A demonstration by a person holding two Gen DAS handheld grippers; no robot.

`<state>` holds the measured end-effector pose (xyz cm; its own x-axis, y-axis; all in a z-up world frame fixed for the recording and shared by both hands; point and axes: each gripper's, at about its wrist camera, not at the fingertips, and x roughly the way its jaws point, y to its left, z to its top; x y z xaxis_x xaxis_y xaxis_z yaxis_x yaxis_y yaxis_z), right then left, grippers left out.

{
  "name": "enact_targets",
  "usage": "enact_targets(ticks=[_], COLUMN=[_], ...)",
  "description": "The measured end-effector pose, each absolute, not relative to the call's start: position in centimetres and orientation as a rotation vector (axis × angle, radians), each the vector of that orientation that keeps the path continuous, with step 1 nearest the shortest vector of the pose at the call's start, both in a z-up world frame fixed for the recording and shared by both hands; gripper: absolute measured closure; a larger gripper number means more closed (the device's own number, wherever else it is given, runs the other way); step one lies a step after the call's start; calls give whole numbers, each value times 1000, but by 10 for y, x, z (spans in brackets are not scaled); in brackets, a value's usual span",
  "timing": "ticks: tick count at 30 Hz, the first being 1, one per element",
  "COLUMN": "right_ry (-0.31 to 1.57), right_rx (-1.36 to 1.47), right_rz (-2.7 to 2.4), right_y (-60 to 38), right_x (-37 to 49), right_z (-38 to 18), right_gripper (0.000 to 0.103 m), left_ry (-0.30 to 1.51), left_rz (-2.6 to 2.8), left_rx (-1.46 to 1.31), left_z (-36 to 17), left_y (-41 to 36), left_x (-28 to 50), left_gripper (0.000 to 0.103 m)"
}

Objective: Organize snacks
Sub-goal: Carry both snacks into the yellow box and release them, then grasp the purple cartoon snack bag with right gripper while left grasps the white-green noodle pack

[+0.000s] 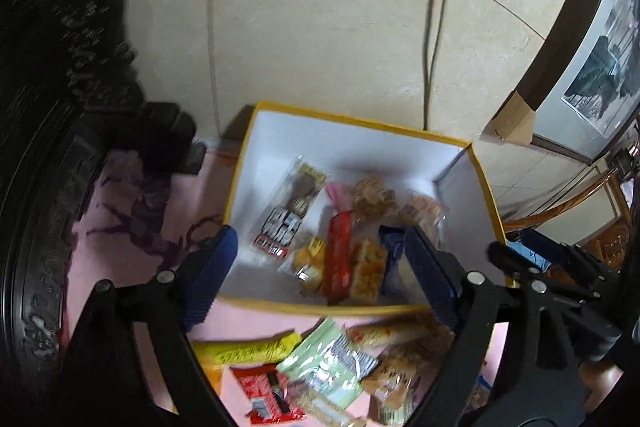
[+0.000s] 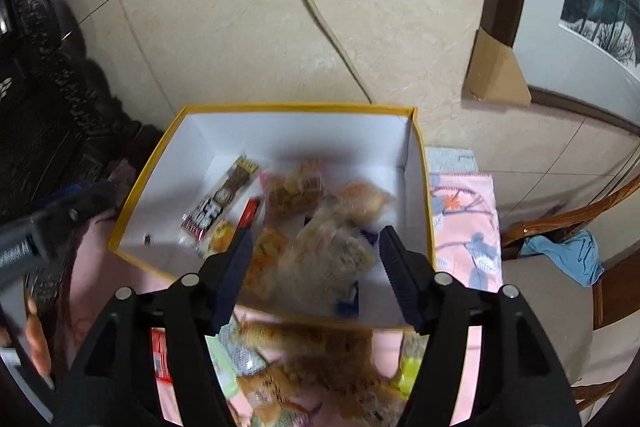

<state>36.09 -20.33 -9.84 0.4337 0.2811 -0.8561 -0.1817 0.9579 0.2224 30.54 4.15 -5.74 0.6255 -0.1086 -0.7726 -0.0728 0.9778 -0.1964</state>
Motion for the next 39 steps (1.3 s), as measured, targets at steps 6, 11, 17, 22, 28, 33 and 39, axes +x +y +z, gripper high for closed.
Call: enact_targets(ticks=[6,11,17,22,28,33,39], right_ry=[1179,1308,1348,1345,1325,1313,1330], right_rx=[68,70,63,61,-4,5,35], right_rz=[408,339,321,355,352,321,335], right_y=[-247,-289,-309,-304,-290,-287,-265], right_x=[290,212,170,172,166,156,137], right_z=[-124,-180,-219,-234,-243,-239,-235], right_gripper=[36,36,36,36,39,57,59], left_ry=[925,1016,1171,1197,1181,1198,1219], left_rz=[-4,-44,-86,-95,-112,-134,-235], left_rx=[-265,-283,-270,-253,-235,-246,-303], left_z=[-81,-126,-173,-179,-171,-177,-198], left_y=[56,48,34,28,19,7,-44], left_x=[233,167,116,103,99,104,138], left_gripper=[15,15,15,15,15,15,15])
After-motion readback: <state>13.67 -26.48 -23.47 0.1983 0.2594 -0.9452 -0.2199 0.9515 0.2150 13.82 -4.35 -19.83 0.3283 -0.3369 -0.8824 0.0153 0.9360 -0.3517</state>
